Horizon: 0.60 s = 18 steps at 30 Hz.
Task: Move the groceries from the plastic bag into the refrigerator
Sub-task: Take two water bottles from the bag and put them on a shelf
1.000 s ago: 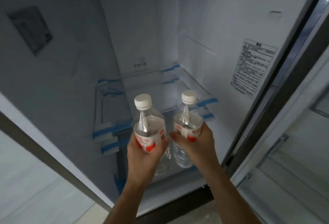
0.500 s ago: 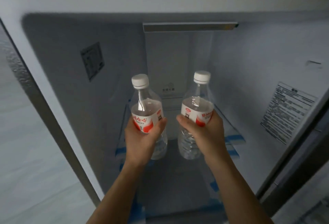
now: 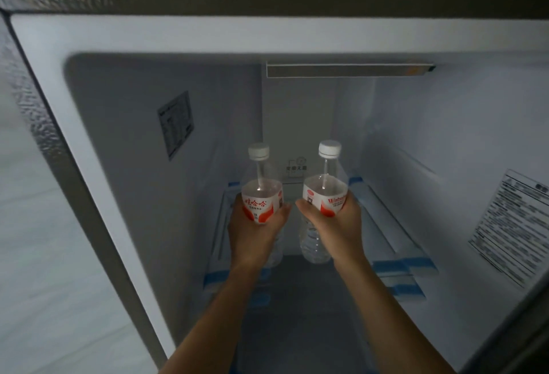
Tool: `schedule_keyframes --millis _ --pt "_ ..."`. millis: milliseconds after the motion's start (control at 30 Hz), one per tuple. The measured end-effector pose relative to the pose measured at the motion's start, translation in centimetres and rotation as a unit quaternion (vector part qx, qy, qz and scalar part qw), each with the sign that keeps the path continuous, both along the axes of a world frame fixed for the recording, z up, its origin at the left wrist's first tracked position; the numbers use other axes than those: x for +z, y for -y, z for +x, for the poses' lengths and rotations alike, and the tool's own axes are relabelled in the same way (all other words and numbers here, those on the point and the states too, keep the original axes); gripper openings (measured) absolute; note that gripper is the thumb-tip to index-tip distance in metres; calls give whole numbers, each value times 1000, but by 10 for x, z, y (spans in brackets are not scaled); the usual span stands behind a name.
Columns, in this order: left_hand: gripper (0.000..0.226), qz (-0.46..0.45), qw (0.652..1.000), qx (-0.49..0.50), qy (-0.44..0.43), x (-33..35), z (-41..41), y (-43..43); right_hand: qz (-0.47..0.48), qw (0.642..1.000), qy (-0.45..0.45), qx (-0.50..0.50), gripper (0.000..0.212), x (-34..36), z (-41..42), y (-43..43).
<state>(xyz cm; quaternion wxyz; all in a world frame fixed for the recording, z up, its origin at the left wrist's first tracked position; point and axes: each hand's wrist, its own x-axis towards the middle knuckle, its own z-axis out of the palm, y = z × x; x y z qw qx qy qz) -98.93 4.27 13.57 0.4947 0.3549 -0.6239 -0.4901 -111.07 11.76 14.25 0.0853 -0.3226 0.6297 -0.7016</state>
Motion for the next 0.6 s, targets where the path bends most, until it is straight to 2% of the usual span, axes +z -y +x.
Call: schedule_keyframes --millis 233,600 --pt "59 -5 1000 17 9 -12 -12 11 18 1000 -12 -11 35 -12 -9 8" --pt "71 20 1000 19 -10 -19 -22 19 2 1000 18 -16 29 -22 -13 19"
